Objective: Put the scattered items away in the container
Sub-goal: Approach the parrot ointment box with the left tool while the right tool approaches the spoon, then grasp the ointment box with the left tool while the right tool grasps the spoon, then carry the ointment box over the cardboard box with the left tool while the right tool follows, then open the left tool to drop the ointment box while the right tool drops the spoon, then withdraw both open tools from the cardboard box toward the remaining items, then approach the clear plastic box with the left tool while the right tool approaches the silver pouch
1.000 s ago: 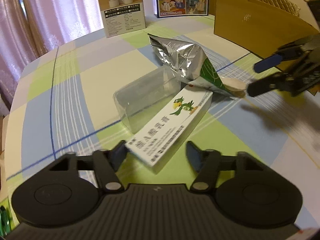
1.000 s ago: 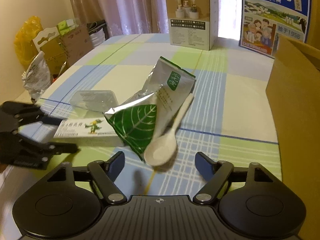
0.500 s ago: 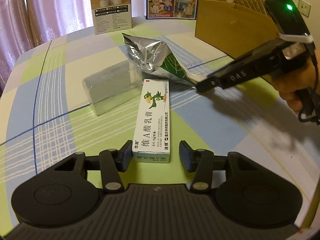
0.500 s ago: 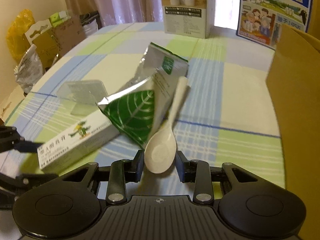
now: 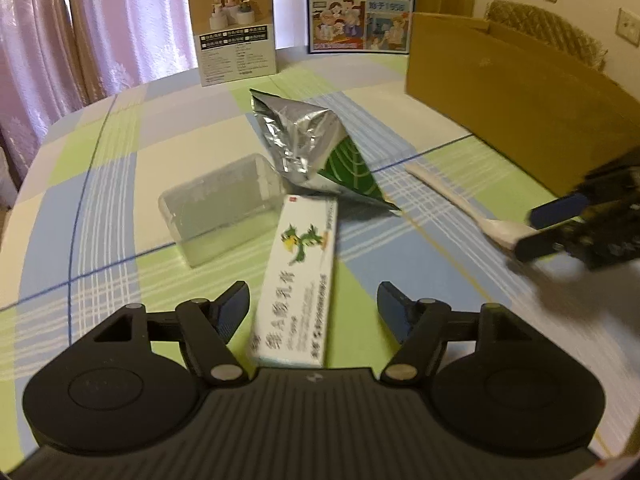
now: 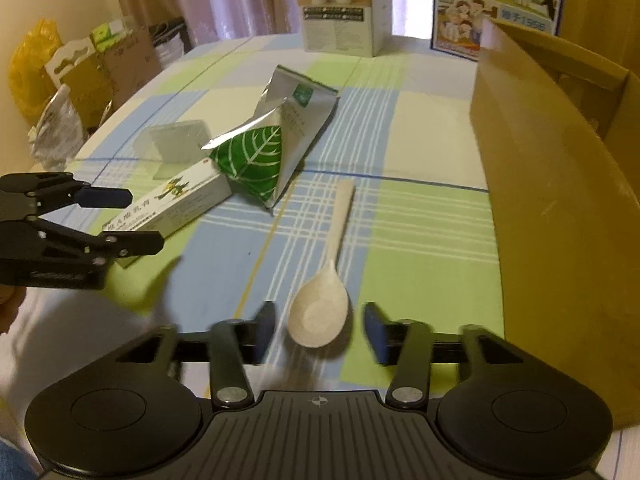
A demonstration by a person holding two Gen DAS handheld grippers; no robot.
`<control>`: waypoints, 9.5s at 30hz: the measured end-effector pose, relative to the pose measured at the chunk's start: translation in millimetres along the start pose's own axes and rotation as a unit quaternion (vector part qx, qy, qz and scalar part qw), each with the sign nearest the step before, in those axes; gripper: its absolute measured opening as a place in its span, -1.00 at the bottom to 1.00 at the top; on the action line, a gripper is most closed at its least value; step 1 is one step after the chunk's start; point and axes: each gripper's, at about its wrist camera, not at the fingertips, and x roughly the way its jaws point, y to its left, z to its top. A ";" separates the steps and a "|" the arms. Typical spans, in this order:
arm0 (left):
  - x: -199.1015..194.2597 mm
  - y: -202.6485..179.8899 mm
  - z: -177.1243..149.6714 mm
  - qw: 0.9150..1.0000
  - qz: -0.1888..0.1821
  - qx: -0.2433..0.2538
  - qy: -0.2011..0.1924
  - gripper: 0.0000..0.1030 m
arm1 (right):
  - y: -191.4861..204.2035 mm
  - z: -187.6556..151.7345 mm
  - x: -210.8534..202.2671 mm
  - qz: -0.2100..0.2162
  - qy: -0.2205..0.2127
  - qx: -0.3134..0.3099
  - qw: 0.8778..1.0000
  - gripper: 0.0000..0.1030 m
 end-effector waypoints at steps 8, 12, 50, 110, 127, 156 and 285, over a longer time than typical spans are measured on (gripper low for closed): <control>10.6 -3.1 1.0 0.999 0.026 -0.001 0.031 -0.32 | 0.7 0.3 11.6 0.008 0.004 0.002 1.000 0.07; 1.0 -14.0 -1.4 0.998 0.028 0.007 0.048 -0.35 | 3.2 1.1 16.1 0.005 0.001 -0.001 1.000 0.05; -1.0 -36.4 -3.0 0.997 0.023 -0.043 0.056 -0.36 | 2.9 0.2 19.3 -0.009 -0.004 -0.003 1.000 -0.40; -54.8 -263.3 165.2 0.995 -0.094 -0.021 -0.041 -0.36 | -176.0 -12.5 -205.9 -0.108 -0.160 0.077 0.978 -0.42; -19.2 -263.6 169.4 0.993 -0.101 -0.050 -0.039 -0.23 | -195.3 -13.8 -186.3 -0.101 -0.147 0.088 0.980 -0.42; -60.8 -213.8 114.5 0.991 -0.074 -0.103 -0.047 -0.08 | -184.9 -19.6 -176.7 -0.087 -0.143 0.104 0.980 -0.03; 13.7 63.9 42.8 0.996 0.023 0.090 0.005 0.89 | 19.7 105.7 64.3 0.080 -0.031 0.039 0.996 0.96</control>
